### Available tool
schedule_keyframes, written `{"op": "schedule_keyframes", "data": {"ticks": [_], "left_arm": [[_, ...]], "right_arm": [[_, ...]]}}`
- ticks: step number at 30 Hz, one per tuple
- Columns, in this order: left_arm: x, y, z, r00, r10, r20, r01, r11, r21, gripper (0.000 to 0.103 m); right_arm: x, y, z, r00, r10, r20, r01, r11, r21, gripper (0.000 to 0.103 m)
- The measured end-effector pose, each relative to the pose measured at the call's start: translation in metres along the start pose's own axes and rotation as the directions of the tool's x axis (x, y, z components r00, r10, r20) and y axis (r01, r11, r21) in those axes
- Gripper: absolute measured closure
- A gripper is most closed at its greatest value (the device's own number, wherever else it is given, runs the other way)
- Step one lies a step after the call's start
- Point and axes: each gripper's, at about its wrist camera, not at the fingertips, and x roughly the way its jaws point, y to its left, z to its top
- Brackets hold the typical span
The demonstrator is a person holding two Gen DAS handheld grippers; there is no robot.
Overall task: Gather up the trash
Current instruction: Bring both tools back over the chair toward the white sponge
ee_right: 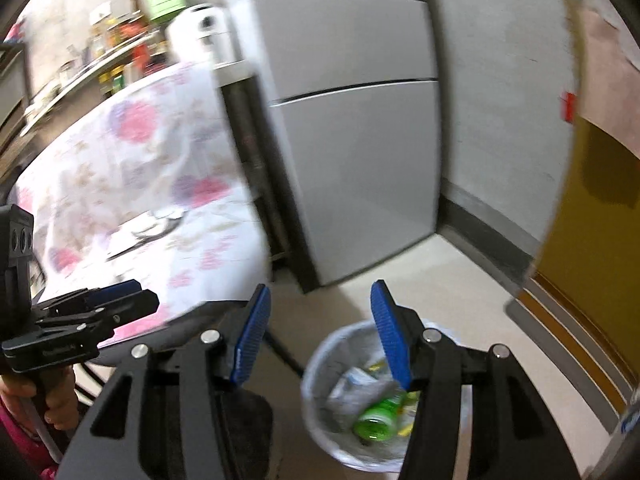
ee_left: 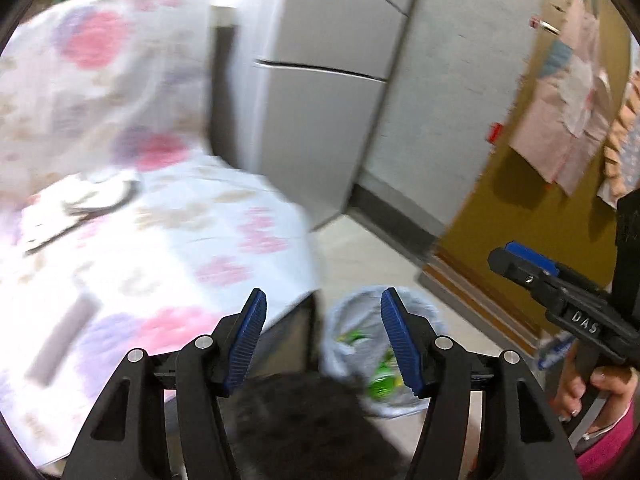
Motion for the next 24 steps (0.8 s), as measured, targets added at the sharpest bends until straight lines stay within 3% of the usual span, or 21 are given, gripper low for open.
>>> {"op": "schedule_keyframes", "data": {"ticks": [6,8,11,15,19,24], "left_arm": [[-0.045,0.065,-0.02,0.986,0.168,0.008,-0.166,0.982,-0.09,0.039],[-0.06,0.086,-0.029,0.975,0.224,0.012,-0.221,0.968,-0.121,0.031],[-0.078,0.118,-0.042,0.957,0.291,0.008,-0.285,0.942,-0.177,0.031],[-0.098,0.158,-0.056,0.935,0.355,-0.008,-0.345,0.904,-0.252,0.018],[-0.11,0.181,-0.064,0.912,0.41,-0.018,-0.398,0.872,-0.284,0.016],[-0.097,0.19,-0.064,0.909,0.415,-0.049,-0.414,0.879,-0.236,0.016]], "right_arm": [[0.024,0.072,0.006,0.992,0.118,-0.047,-0.123,0.987,-0.108,0.051],[0.034,0.097,0.01,0.986,0.157,-0.062,-0.164,0.975,-0.148,0.051],[0.047,0.123,0.012,0.976,0.198,-0.088,-0.211,0.961,-0.178,0.051],[0.065,0.151,0.015,0.962,0.244,-0.125,-0.266,0.941,-0.207,0.049],[0.083,0.174,0.017,0.951,0.269,-0.154,-0.299,0.925,-0.235,0.037],[0.094,0.19,0.014,0.933,0.318,-0.167,-0.35,0.91,-0.223,0.035]]}}
